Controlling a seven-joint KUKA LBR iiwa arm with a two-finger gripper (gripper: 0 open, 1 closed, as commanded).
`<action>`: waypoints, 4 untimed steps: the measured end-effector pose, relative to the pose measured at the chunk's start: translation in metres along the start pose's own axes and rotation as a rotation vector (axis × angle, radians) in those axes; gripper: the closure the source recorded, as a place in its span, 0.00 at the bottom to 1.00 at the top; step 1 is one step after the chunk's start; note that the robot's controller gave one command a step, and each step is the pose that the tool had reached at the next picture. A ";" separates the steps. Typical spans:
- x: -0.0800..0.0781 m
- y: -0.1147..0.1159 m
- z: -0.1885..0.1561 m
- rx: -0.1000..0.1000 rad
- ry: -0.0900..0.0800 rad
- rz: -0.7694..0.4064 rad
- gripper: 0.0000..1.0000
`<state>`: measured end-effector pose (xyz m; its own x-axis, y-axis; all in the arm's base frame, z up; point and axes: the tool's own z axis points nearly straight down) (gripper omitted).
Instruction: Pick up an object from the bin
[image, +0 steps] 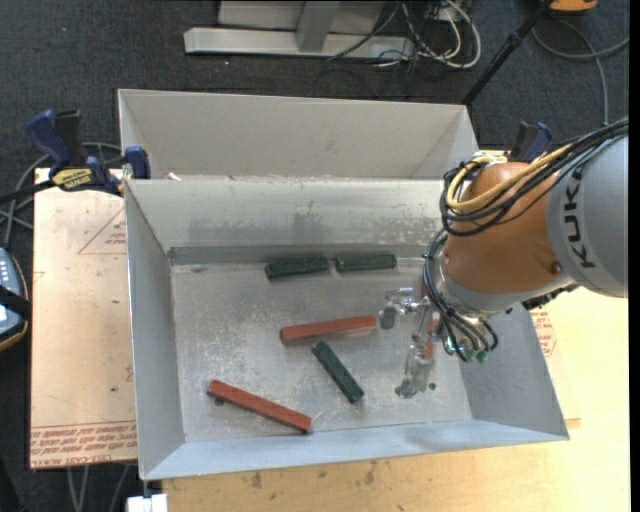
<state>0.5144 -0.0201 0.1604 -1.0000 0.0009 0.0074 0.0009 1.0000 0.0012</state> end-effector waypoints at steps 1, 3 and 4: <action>-0.047 0.007 0.006 0.001 -0.011 -0.148 0.00; -0.098 0.007 0.089 0.001 -0.011 -0.170 1.00; -0.111 0.016 -0.050 0.005 -0.017 -0.610 1.00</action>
Offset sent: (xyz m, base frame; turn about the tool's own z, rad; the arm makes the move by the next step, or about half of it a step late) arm 0.0458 0.0058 -0.0063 -0.1481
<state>0.6257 -0.0044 0.2098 -0.8198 -0.5725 -0.0094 -0.5725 0.8199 -0.0045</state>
